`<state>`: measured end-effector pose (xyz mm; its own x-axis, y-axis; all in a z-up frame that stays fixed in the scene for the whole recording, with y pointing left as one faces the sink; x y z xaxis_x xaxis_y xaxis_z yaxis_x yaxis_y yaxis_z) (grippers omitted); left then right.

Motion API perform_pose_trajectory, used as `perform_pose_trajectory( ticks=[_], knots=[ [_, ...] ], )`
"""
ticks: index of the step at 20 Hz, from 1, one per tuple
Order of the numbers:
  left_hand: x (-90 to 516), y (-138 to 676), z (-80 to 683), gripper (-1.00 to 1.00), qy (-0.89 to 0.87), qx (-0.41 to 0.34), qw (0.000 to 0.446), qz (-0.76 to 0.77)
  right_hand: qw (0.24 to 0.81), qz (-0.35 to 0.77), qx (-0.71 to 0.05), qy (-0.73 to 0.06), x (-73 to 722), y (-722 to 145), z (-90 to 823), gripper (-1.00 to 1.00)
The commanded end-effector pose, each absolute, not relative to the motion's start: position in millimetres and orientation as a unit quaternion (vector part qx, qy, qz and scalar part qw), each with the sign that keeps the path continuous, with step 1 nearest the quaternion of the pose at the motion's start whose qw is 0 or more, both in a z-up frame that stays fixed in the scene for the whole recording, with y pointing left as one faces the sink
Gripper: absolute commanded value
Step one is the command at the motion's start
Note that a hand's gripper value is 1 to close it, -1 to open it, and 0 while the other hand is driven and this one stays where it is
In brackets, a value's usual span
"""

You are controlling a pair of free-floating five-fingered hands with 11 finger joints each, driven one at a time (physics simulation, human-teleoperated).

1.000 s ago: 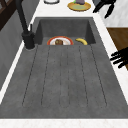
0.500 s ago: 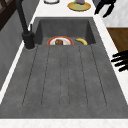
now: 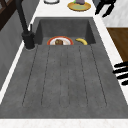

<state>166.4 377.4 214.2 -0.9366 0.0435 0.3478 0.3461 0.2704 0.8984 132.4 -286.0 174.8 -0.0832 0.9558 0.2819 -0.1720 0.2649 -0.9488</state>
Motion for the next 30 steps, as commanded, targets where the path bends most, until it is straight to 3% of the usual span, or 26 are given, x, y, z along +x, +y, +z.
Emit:
perform_pose_trajectory(
  ticks=[1,24,30],
  knots=[
    [175,408,214,-1.0,-0.785,-0.13,0.137,-0.59,0.575,0.49,-0.357,-0.549,132,-286,175,0.0],
    [243,582,215,-1.0,-0.766,-0.148,0.177,-0.6,0.576,0.49,-0.357,-0.549,132,-286,175,0.0],
    [243,600,211,-1.0,-0.767,-0.11,0.199,-0.6,0.576,0.49,-0.357,-0.549,132,-286,175,0.0]
  ],
)
